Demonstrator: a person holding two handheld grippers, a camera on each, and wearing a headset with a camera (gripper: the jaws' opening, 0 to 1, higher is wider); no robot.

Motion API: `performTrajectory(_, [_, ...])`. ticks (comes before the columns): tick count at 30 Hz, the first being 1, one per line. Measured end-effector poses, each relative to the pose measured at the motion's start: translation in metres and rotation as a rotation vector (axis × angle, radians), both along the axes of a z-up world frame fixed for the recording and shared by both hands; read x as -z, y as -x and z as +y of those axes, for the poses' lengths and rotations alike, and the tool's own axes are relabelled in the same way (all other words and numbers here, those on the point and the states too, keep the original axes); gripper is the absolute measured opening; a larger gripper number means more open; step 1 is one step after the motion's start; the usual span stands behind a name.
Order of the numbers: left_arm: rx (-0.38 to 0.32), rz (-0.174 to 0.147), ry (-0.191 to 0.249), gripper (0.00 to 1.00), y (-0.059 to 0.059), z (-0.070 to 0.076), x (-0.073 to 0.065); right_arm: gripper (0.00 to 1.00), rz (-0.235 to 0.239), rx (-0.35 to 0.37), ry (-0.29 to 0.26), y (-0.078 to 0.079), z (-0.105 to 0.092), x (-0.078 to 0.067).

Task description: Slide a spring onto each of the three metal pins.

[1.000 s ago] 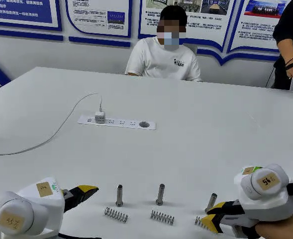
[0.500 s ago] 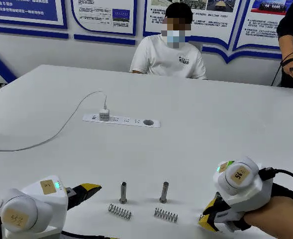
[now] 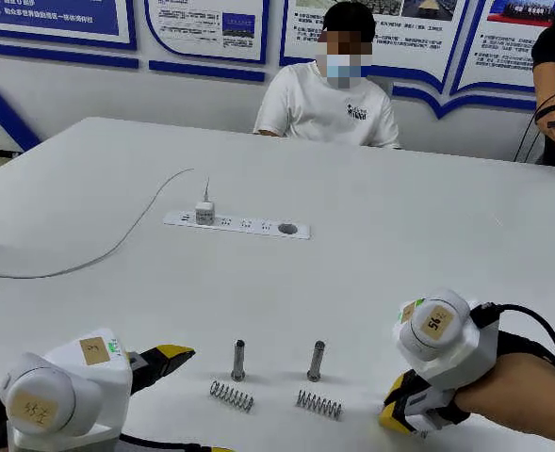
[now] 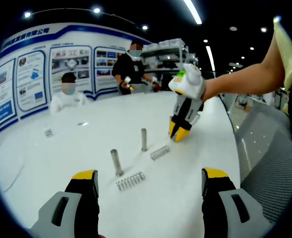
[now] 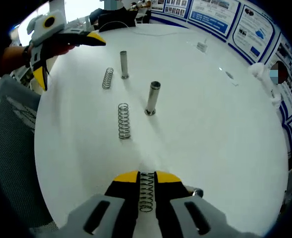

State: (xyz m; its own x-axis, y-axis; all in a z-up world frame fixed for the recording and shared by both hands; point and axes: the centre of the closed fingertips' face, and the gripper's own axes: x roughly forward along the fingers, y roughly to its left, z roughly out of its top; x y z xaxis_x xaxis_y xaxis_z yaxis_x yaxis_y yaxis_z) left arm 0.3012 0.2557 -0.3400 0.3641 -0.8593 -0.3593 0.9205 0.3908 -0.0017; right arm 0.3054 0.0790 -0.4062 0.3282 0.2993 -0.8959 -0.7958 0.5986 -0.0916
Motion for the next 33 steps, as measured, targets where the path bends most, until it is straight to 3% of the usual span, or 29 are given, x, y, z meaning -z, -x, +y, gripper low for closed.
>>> performTrajectory(7, [0.004,-0.001,0.004,0.87,-0.001,0.000,0.000,0.12,0.006,0.013,-0.001,0.002,0.000,0.000])
performTrajectory(21, [0.024,0.000,0.005,0.87,-0.002,-0.005,0.002,0.12,-0.077,0.084,-0.085,0.004,-0.002,-0.026])
performTrajectory(33, [0.036,0.002,-0.003,0.87,-0.001,-0.007,0.003,0.12,-0.118,0.137,-0.134,0.008,-0.009,-0.036])
